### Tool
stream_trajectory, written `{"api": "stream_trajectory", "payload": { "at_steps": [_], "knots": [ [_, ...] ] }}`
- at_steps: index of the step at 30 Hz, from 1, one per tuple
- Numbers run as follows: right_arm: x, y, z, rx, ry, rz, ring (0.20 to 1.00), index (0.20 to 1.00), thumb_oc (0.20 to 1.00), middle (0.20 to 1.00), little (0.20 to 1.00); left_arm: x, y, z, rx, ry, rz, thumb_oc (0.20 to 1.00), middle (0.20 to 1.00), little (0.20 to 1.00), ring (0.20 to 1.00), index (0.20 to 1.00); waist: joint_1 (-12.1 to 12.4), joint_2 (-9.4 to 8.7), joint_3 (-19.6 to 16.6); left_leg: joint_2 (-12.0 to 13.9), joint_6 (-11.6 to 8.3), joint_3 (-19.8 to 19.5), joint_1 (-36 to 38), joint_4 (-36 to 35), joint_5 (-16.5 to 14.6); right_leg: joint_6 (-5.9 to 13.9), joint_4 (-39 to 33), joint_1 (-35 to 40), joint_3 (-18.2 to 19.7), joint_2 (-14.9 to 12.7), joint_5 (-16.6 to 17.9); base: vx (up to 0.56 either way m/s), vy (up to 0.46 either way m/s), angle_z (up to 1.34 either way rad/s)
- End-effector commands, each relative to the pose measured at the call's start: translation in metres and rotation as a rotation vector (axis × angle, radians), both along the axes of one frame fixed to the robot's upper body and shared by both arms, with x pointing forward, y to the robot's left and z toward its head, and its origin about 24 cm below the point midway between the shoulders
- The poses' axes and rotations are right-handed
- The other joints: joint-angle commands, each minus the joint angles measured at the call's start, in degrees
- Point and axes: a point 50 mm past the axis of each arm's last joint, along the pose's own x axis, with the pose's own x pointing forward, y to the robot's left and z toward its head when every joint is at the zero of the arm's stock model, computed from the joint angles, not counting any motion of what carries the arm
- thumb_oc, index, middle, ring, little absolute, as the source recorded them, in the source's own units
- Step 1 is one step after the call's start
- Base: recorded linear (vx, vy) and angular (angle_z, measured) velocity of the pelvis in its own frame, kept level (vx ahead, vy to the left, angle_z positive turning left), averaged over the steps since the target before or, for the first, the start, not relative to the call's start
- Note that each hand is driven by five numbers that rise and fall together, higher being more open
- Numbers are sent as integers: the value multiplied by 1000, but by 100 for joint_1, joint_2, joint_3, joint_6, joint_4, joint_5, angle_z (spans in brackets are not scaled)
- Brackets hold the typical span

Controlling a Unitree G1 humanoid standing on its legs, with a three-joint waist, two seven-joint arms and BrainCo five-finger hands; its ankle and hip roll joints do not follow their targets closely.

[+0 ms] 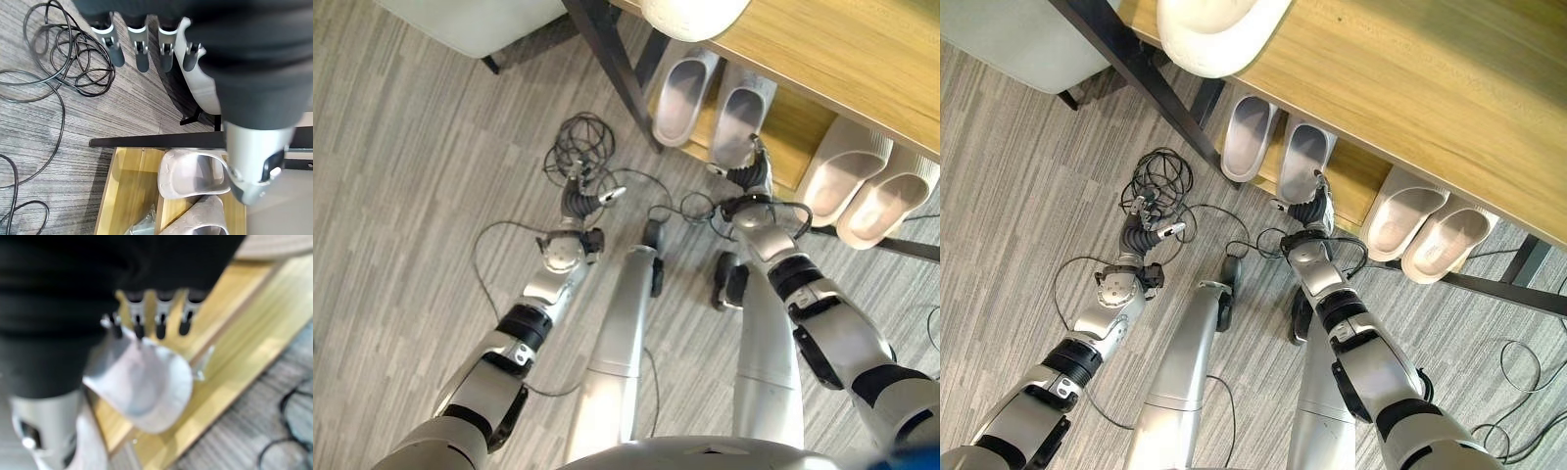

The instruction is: Arrange the slippers neatly on the shoe rack.

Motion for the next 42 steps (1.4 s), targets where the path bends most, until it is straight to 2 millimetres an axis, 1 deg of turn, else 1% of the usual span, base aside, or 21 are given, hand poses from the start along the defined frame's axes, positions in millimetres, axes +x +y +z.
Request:
{"api": "stream_trajectory", "payload": {
  "at_steps": [1,13,25,38,42],
  "knots": [
    [8,21,31,31,-107,89,1000,1000,1000,1000,1000,8,-1,9,37,-39,25,1000,1000,1000,1000,1000,48,19,191,213,-84,-293,-94,-634,-24,-9,-550,-6,279,-14,215,0,0,0],
    [12,16,41,3,-130,91,1000,1000,1000,1000,1000,9,4,6,35,-27,36,1000,1000,1000,1000,1000,91,54,207,228,-94,-284,-112,-598,-34,-14,-504,-21,275,-17,181,0,0,0],
    [13,12,41,-23,-118,98,1000,1000,1000,1000,1000,10,6,8,31,-30,42,1000,1000,1000,1000,1000,81,39,162,245,-81,-280,-158,-531,-60,-13,-483,-51,259,7,185,0,0,0],
    [17,15,43,-83,-94,132,1000,1000,1000,1000,1000,13,7,13,26,-45,38,1000,1000,1000,1000,1000,68,24,120,268,-83,-281,-152,-560,-40,-18,-511,-34,229,16,190,0,0,0],
    [18,15,44,-69,-92,137,1000,1000,1000,1000,1000,13,8,13,22,-43,38,1000,1000,1000,1000,1000,72,-1,102,271,-85,-296,-157,-572,-39,-17,-516,-46,228,16,194,0,0,0]
  ]
}}
